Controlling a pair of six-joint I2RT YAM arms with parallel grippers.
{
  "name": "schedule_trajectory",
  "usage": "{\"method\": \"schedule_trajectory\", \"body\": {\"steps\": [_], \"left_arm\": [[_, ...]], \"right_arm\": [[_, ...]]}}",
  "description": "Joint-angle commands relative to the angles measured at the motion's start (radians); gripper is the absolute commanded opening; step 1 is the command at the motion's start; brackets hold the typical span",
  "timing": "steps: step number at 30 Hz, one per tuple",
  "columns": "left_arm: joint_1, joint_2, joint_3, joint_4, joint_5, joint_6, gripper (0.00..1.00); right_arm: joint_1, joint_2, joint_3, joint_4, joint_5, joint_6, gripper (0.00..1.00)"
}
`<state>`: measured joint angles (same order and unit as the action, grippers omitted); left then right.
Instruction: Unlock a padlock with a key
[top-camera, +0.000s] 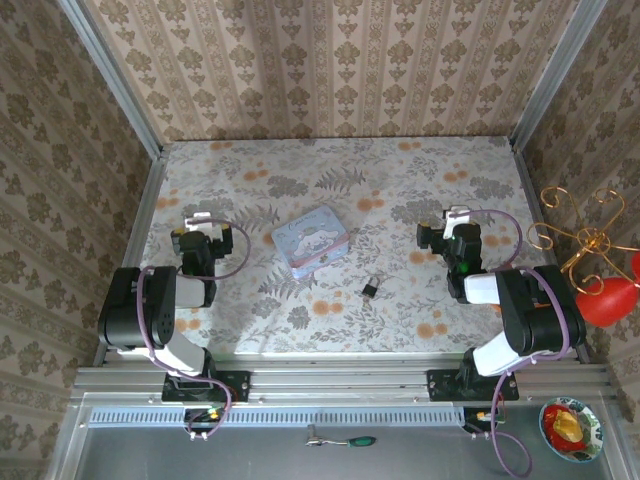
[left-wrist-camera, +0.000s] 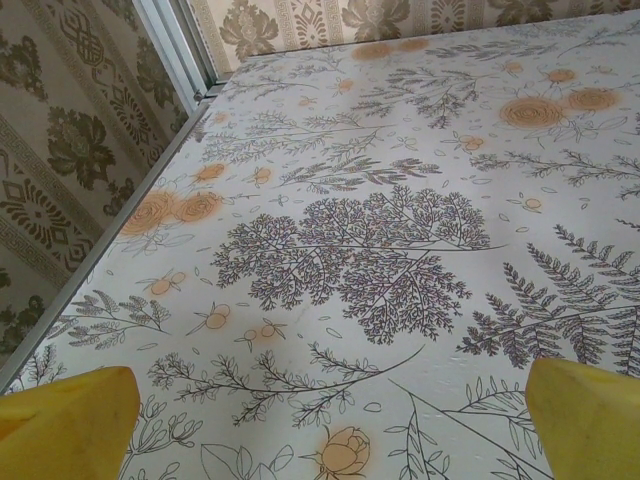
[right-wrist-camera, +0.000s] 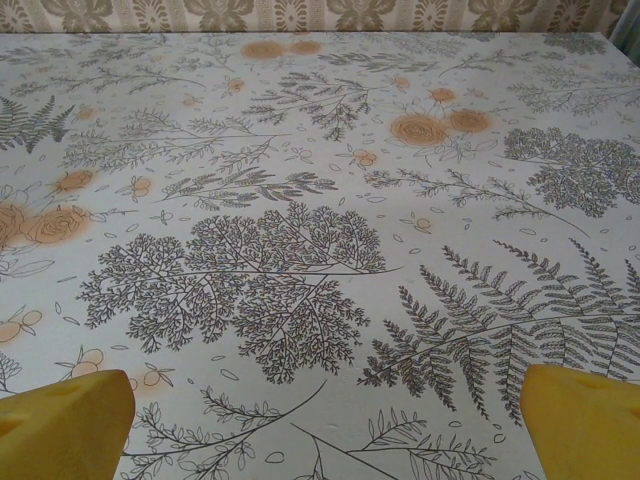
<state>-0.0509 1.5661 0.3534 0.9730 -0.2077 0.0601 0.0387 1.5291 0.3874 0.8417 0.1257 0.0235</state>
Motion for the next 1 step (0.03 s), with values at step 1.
{"method": "schedule_trajectory", "body": {"steps": [1], "left_arm": [[-0.006, -0.003, -0.001, 0.034, 0.009, 0.0, 1.0]], "right_arm": [[-0.001, -0.004, 0.008, 0.03, 0.001, 0.005, 1.0]]}}
